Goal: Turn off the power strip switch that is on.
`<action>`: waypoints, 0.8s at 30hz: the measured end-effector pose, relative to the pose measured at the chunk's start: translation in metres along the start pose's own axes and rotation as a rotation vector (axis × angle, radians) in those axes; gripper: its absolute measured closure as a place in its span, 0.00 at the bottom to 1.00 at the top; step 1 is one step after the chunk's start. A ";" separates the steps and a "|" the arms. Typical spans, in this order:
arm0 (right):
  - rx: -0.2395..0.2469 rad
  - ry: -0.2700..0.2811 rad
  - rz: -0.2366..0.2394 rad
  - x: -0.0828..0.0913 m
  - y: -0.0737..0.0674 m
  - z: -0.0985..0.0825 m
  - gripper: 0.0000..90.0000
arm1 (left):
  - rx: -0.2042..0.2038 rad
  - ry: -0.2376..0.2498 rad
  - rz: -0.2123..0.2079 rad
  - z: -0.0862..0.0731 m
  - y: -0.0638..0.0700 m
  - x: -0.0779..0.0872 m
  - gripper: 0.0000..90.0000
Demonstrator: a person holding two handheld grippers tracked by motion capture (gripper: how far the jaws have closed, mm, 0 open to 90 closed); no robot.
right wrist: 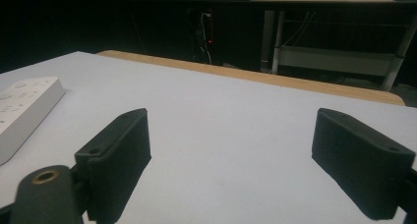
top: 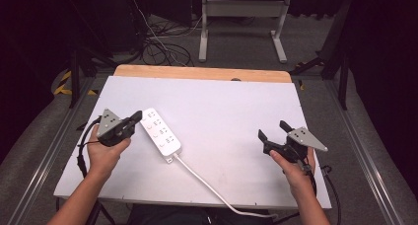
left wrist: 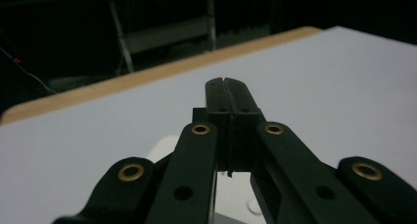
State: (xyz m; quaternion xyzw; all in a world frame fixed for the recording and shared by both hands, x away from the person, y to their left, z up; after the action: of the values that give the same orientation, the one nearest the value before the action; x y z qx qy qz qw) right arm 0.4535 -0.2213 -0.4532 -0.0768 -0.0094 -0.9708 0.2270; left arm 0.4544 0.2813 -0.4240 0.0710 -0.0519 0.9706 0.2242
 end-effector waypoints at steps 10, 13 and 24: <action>0.000 0.005 -0.001 0.001 0.000 0.001 0.17 | 0.092 0.136 0.210 -0.006 -0.023 0.019 1.00; 0.001 0.006 -0.002 0.001 0.000 0.001 0.17 | 0.108 0.140 0.239 -0.006 -0.022 0.019 1.00; 0.001 0.008 -0.002 0.001 0.001 0.001 0.17 | 0.101 0.138 0.253 -0.008 -0.020 0.017 0.92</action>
State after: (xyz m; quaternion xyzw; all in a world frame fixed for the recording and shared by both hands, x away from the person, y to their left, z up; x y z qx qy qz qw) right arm 0.4531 -0.2222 -0.4521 -0.0727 -0.0090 -0.9714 0.2259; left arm 0.4471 0.3080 -0.4273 0.0081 0.0038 0.9950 0.0991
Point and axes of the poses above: each handheld gripper's, and its own axes: x roughly backward along the jaws, z roughly out of its top, y roughly to its right, the point moved 1 cm from there along -x, roughly forward along the jaws, and after that the axes turned 3 degrees about y, right-handed, at the moved point
